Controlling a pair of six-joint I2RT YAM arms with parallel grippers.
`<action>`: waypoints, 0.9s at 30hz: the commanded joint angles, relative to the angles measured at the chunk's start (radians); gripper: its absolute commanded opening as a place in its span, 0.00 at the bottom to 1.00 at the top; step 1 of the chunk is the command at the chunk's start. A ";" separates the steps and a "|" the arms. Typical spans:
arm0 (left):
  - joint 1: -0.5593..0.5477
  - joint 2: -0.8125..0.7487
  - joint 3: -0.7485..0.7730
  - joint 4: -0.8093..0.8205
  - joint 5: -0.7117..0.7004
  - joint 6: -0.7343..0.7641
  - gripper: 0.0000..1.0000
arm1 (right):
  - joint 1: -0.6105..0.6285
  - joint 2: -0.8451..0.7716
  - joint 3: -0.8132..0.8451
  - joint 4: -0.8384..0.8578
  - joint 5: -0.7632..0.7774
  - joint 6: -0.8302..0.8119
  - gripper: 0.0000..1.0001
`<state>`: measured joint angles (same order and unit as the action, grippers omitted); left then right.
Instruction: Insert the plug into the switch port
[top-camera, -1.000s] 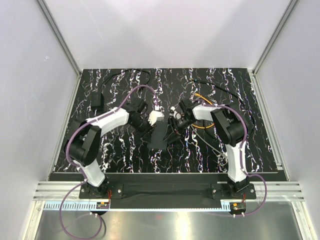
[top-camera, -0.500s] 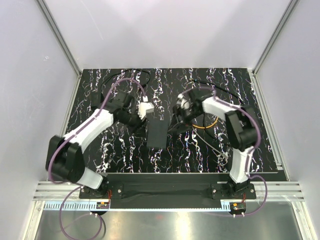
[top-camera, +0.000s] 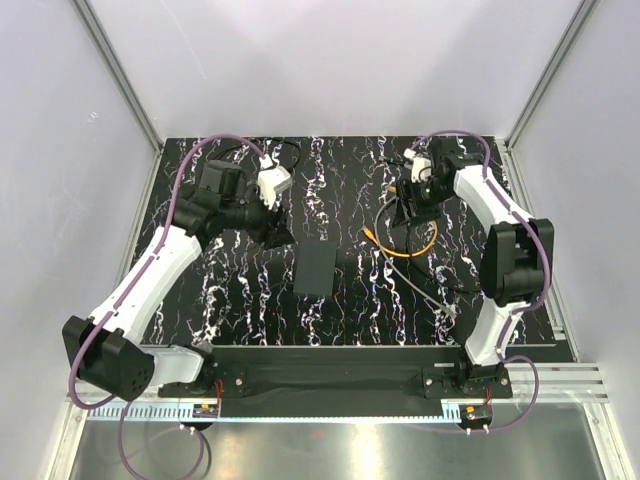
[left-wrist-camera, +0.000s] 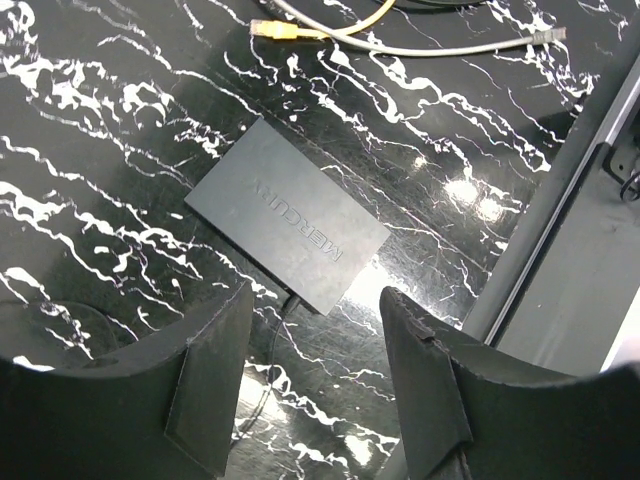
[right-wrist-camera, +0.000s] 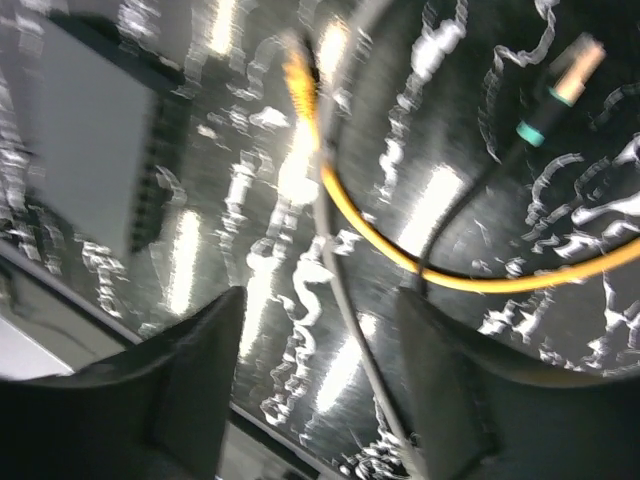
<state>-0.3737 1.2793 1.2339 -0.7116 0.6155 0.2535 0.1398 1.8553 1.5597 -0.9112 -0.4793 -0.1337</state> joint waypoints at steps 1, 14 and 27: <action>0.005 0.000 0.038 0.029 -0.033 -0.060 0.59 | 0.003 0.038 0.043 -0.058 0.068 -0.087 0.65; 0.009 0.022 -0.042 0.081 -0.008 -0.054 0.59 | 0.001 0.191 0.075 0.003 0.248 -0.023 0.48; 0.015 0.072 -0.044 0.155 -0.030 -0.123 0.60 | 0.003 0.354 0.240 0.032 0.326 -0.003 0.45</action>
<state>-0.3653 1.3426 1.1675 -0.6159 0.5900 0.1547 0.1383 2.1979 1.7611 -0.8978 -0.1997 -0.1448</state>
